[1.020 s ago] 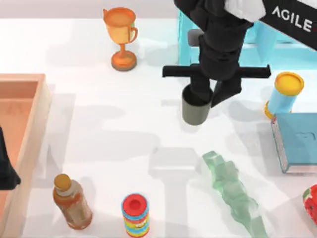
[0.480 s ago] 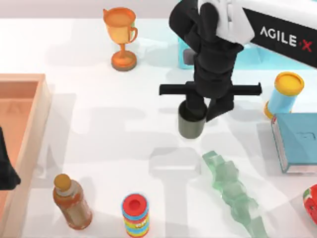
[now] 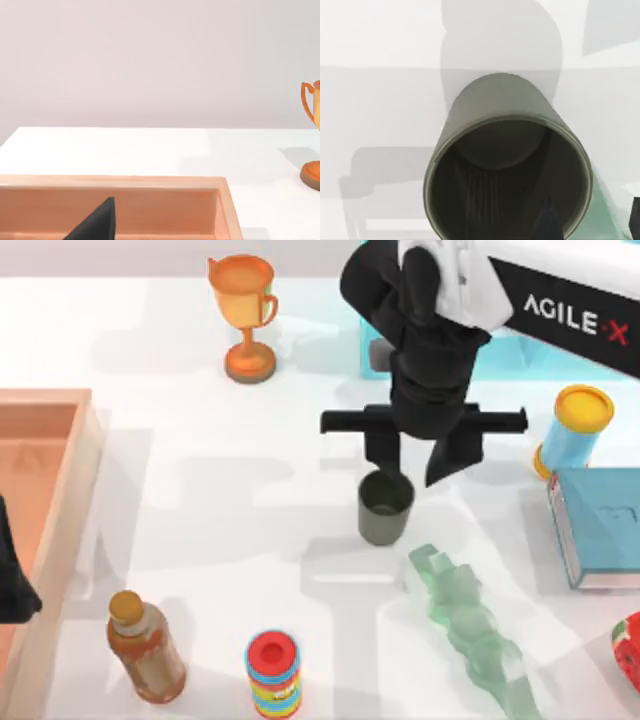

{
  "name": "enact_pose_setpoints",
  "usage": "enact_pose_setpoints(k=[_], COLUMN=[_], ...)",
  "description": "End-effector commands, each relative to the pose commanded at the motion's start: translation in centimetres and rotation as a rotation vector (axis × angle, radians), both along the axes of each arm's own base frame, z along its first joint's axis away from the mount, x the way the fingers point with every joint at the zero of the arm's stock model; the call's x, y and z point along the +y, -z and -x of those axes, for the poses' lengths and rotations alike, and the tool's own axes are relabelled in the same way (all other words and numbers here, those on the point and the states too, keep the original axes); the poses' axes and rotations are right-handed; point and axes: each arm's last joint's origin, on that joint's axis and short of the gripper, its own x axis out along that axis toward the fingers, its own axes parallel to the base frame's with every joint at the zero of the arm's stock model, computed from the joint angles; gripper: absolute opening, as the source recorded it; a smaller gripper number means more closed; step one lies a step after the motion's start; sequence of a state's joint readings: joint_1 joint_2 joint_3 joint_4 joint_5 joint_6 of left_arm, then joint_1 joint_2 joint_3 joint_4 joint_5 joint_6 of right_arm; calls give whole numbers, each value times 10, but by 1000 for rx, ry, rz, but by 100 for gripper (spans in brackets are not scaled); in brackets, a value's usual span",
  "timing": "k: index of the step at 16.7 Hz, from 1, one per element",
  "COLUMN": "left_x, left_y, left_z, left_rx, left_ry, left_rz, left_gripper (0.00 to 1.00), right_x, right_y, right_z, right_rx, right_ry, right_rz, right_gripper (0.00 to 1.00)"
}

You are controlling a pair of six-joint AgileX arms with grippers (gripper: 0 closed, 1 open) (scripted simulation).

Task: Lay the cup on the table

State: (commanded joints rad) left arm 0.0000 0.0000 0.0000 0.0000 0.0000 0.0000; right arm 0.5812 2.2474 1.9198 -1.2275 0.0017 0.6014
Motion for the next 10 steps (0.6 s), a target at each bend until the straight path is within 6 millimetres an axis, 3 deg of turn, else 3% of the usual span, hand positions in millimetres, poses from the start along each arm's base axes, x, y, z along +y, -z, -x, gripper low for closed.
enact_pose_setpoints(k=[5, 10], left_x=[0, 0], left_y=[0, 0], left_z=[0, 0], left_rx=[0, 0], left_ry=[0, 0], left_rz=[0, 0], left_gripper=[100, 100], right_x=[0, 0], right_y=[0, 0], right_z=[0, 0], right_rx=[0, 0], right_ry=[0, 0], right_rz=[0, 0], right_gripper=[98, 100])
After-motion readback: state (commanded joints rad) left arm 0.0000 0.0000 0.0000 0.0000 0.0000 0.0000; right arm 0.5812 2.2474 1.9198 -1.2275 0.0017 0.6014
